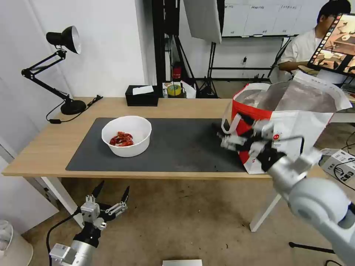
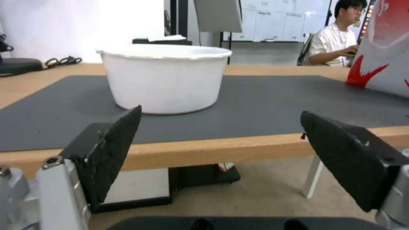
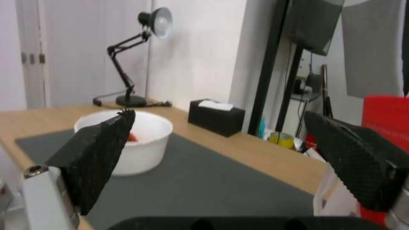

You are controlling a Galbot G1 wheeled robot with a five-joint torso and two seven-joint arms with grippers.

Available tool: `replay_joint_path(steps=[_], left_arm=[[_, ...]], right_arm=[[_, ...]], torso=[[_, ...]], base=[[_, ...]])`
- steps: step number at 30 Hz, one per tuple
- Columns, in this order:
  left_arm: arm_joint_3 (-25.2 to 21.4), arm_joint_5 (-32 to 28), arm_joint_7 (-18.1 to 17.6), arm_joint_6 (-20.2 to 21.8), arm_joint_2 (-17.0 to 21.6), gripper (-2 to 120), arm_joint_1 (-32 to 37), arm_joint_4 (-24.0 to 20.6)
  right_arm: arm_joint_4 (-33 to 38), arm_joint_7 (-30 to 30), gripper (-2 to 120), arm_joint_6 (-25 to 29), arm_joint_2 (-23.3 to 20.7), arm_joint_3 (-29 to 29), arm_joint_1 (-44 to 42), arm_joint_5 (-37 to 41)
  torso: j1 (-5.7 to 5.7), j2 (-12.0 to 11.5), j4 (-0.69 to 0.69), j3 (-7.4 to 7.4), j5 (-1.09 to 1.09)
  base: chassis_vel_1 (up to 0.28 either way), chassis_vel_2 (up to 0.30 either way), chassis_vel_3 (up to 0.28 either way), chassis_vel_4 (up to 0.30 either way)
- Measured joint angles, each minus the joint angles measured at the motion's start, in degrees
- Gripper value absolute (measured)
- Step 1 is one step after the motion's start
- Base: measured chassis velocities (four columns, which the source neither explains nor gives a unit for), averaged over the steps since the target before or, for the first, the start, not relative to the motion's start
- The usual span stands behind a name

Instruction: Pick up the trash from the table and place it into the takeout bag.

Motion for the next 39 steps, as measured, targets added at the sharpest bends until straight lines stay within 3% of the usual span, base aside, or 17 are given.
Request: replay_joint_path(steps=[5, 13, 20, 35, 39], left_arm=[[-0.28, 0.17, 0.82, -0.48, -0.08, 100, 0.25, 0.31], [-0.40, 0.18, 0.95, -0.92, 0.23, 100, 0.01, 1.47], [-0.12, 0.18, 1.20, -1.28, 0.24, 100, -0.52, 2.49], [0.70, 0.32, 1.89, -1.80, -0.17, 100, -1.43, 3.86], [1.14, 0.39, 1.87, -1.76, -0.09, 100, -1.86, 4.39]], right_arm=[[-3.47, -3.17, 100, 5.94, 4.62, 4.30, -10.30, -6.12], [-9.04, -4.09, 100, 13.03, 12.67, 5.79, -21.21, -11.14], [-11.61, -2.18, 100, 16.06, 15.15, 4.07, -22.73, -13.52], [-12.32, 2.98, 100, 17.07, 16.90, 1.93, -22.16, -15.87], [-12.93, 5.97, 100, 17.74, 17.68, 1.75, -21.73, -20.42]], torso=[[0.00, 0.00, 0.00, 0.00, -0.01], [-0.01, 0.00, -0.01, 0.00, 0.00], [0.00, -0.01, 0.00, 0.00, 0.00], [0.00, -0.01, 0.00, 0.00, 0.00], [0.00, 0.00, 0.00, 0.00, 0.00]], base=[[0.000, 0.000, 0.000, 0.000], [0.000, 0.000, 0.000, 0.000], [0.000, 0.000, 0.000, 0.000], [0.000, 0.000, 0.000, 0.000], [0.000, 0.000, 0.000, 0.000]])
